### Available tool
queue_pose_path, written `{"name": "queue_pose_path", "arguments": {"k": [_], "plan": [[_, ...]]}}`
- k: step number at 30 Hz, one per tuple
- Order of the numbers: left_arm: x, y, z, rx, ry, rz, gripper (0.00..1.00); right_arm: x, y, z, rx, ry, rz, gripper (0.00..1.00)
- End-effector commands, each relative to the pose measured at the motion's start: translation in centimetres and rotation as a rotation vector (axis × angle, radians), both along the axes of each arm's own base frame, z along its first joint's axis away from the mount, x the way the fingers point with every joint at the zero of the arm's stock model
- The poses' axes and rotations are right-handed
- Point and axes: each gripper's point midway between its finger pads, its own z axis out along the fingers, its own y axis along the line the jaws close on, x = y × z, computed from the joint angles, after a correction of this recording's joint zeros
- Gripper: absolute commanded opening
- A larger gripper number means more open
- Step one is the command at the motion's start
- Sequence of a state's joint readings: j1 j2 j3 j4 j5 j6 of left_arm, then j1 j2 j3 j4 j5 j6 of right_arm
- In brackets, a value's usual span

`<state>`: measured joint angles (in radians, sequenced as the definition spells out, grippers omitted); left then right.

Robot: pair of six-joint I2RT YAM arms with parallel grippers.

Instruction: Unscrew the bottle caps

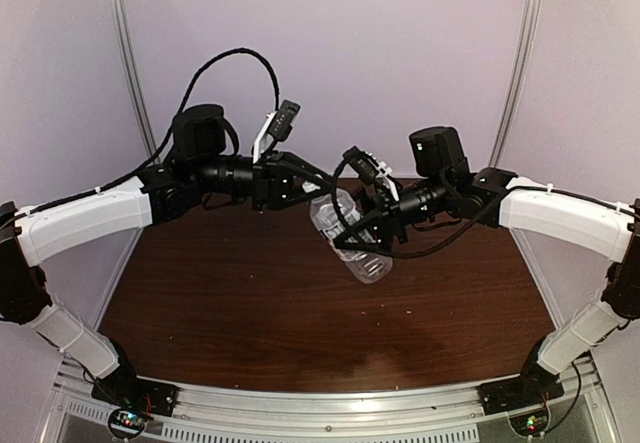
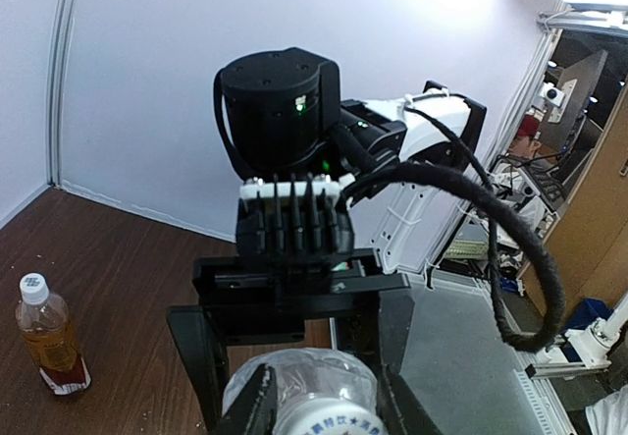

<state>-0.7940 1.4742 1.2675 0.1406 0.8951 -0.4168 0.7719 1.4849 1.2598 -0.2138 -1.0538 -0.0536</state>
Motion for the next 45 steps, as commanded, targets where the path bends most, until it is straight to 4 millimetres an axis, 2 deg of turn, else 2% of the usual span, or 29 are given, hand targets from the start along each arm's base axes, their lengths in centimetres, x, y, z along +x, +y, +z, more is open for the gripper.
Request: {"name": "queue_pose_path", "arguments": {"k": [1,5,10,17,21,23,26,29,32,34,38,45], "plan": [[-0.6,0.0,1.4,-0.053,-0.040,-0.021,0.00,-0.4,0.6,1.4,0.035,-0.020,0.030,0.82],[-0.6,0.0,1.5,-0.056,-0.039,-0.022,0.00,-0.4,0.7,1.2,0.030,-0.016,0.033,0.79],[-0.6,0.0,1.2,-0.052,-0.035,-0.021,0.00,-0.5,0.7,1.3,0.036,-0.019,0.039,0.69],[-0.7,0.4,1.1,-0.059,-0.043,0.000,0.00,-0.8,0.5,1.4,0.040,-0.024,0.045,0.47],[-0.7,0.6,0.8,-0.056,-0.045,0.016,0.00,-0.9,0.4,1.6,0.043,-0.022,0.048,0.40],[-0.6,0.7,0.6,-0.055,-0.048,0.023,0.09,-1.0,0.5,1.6,0.044,-0.016,0.053,0.37],[-0.5,0.9,0.7,-0.064,-0.065,0.042,0.37,-0.9,0.5,1.2,0.036,-0.005,0.056,0.35],[-0.3,1.2,1.3,-0.077,-0.079,0.070,0.57,-1.1,0.5,0.6,0.028,0.007,0.060,0.33],[-0.2,1.4,1.7,-0.083,-0.088,0.089,0.71,-1.4,0.4,0.4,0.030,0.014,0.066,0.32],[-0.1,1.5,1.8,-0.086,-0.089,0.100,0.77,-1.5,0.3,0.3,0.031,0.019,0.067,0.32],[-0.1,1.6,2.2,-0.105,-0.083,0.107,0.78,-1.6,0.3,0.1,0.027,0.024,0.070,0.31],[-0.3,1.4,1.7,-0.094,-0.062,0.084,0.63,-1.5,0.3,0.4,0.038,0.017,0.071,0.30]]}}
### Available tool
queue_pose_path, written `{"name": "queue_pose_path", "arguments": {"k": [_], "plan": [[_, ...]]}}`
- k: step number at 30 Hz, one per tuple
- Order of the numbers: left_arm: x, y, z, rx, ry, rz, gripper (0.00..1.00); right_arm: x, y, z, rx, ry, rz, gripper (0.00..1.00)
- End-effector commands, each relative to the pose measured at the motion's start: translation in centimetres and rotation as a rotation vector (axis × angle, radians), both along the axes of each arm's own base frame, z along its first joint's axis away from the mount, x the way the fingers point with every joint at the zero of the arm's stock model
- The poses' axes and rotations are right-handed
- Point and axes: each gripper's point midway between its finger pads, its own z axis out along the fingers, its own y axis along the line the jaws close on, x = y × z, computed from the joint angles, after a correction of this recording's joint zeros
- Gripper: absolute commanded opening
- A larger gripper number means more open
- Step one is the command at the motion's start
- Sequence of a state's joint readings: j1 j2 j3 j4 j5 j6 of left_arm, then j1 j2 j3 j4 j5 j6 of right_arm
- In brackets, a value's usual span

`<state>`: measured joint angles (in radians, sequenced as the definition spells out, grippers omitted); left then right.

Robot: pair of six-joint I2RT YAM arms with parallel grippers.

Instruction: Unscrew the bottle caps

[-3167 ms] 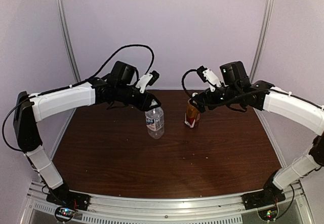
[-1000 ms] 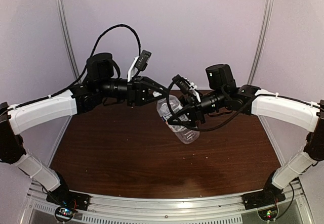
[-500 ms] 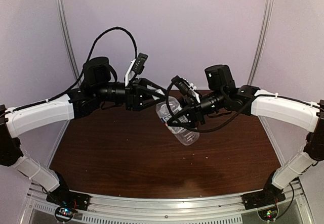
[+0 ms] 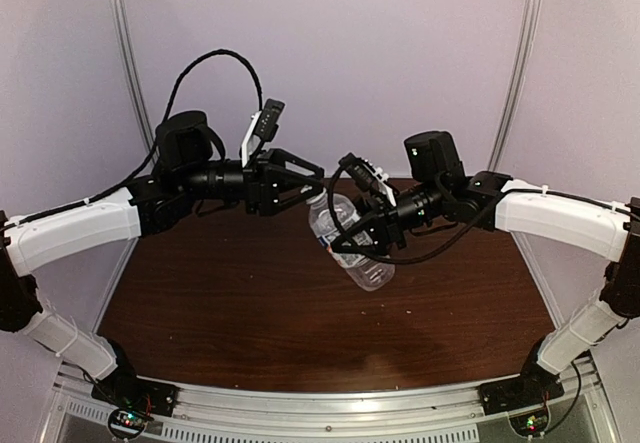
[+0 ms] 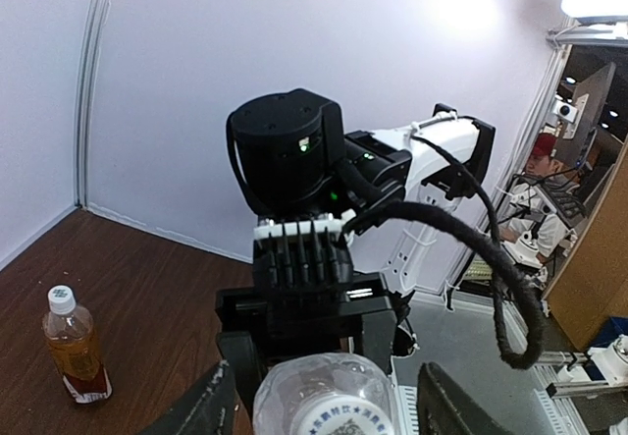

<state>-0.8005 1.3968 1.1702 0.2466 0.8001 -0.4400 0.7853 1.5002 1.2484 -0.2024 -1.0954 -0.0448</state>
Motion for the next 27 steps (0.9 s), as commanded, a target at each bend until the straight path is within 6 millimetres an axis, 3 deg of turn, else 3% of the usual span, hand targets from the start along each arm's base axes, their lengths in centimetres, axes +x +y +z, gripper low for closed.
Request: {"name": "queue_pose_path", "arguments": {"k": [1,11,16,21,27], "plan": [[-0.2,0.2,0.7,-0.031,-0.022,-0.006,0.63,-0.6,0.0,1.1,0.041,-0.013,0.022,0.30],[-0.2,-0.1,-0.1,-0.011,-0.012,-0.017,0.39,-0.1,0.1,1.5,0.063,-0.032,-0.007,0.27],[0.6,-0.2,-0.8,0.013,0.012,0.023,0.24,1.3,0.1,1.7,0.061,-0.053,-0.101,0.27],[2.2,0.0,-0.5,0.034,0.053,0.127,0.00,3.4,-0.2,1.3,0.037,-0.110,-0.232,0.27],[6.5,1.3,0.1,0.047,0.223,0.400,0.00,6.3,-0.8,0.8,-0.002,-0.162,-0.408,0.26]]}}
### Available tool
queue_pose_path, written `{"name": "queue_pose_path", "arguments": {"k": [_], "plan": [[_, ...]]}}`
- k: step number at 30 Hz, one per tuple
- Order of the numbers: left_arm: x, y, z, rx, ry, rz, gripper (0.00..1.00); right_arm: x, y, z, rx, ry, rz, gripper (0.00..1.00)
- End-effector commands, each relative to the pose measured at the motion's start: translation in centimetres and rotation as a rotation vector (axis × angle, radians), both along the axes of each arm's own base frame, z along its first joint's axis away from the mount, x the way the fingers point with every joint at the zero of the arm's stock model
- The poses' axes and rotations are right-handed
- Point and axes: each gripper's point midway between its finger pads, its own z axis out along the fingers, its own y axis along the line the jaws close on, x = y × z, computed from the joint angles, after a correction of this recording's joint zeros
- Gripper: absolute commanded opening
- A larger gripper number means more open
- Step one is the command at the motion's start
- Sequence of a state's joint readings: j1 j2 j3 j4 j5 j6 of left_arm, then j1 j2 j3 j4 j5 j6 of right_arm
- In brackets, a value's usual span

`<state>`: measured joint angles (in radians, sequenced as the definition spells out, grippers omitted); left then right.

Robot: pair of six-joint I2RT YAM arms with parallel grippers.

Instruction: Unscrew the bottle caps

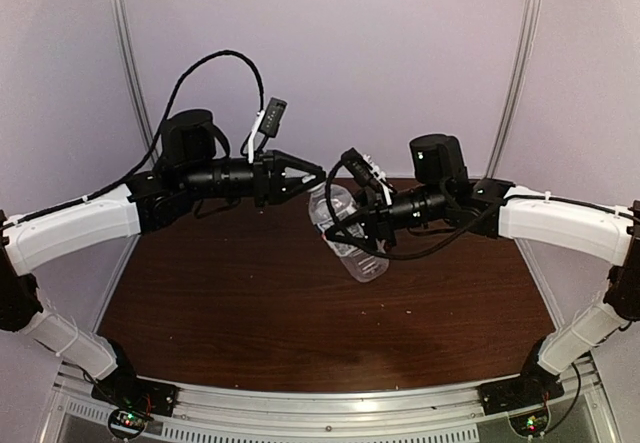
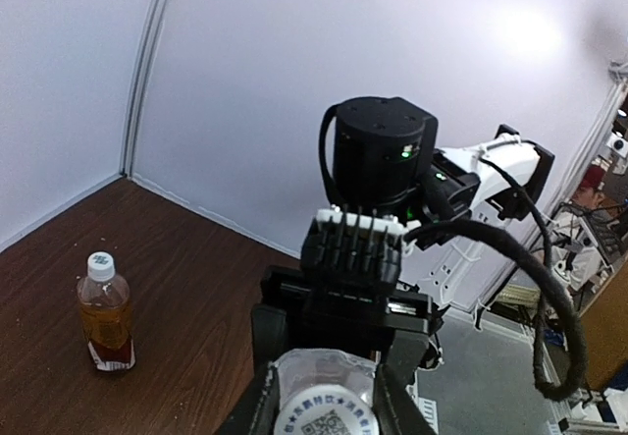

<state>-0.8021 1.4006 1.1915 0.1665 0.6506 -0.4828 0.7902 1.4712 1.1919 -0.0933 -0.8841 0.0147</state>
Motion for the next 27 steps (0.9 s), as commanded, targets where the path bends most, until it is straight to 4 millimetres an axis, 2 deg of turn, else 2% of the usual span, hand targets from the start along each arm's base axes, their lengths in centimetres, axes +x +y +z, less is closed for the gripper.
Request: {"name": "queue_pose_path", "arguments": {"k": [1,4,7,10,14,19,21,22,27], "plan": [[4.8,1.8,0.7,0.015,0.174,0.322,0.00,3.6,-1.1,1.3,0.000,-0.114,-0.231,0.26],[6.8,3.1,-0.6,0.056,0.290,0.495,0.00,4.7,-1.4,1.0,-0.014,-0.136,-0.303,0.26],[7.4,3.8,-0.3,0.063,0.292,0.599,0.02,5.8,-1.6,0.8,-0.029,-0.156,-0.373,0.26],[7.5,3.5,0.0,0.066,0.275,0.605,0.15,6.4,-1.7,0.6,-0.035,-0.168,-0.406,0.26],[7.0,3.1,1.0,0.061,0.198,0.549,0.46,6.0,-1.4,0.4,-0.036,-0.156,-0.379,0.28],[5.3,3.4,2.4,0.041,0.080,0.388,0.80,3.9,-1.0,0.6,-0.018,-0.153,-0.252,0.31],[4.0,3.5,2.9,0.026,0.017,0.295,0.93,2.6,-0.7,1.0,-0.001,-0.144,-0.182,0.32],[3.1,3.5,3.2,0.021,-0.018,0.242,0.97,2.0,-0.6,1.1,0.008,-0.139,-0.147,0.33],[-1.4,3.0,4.5,-0.005,-0.189,-0.006,0.98,-1.1,0.0,2.1,0.063,-0.087,0.040,0.37]]}}
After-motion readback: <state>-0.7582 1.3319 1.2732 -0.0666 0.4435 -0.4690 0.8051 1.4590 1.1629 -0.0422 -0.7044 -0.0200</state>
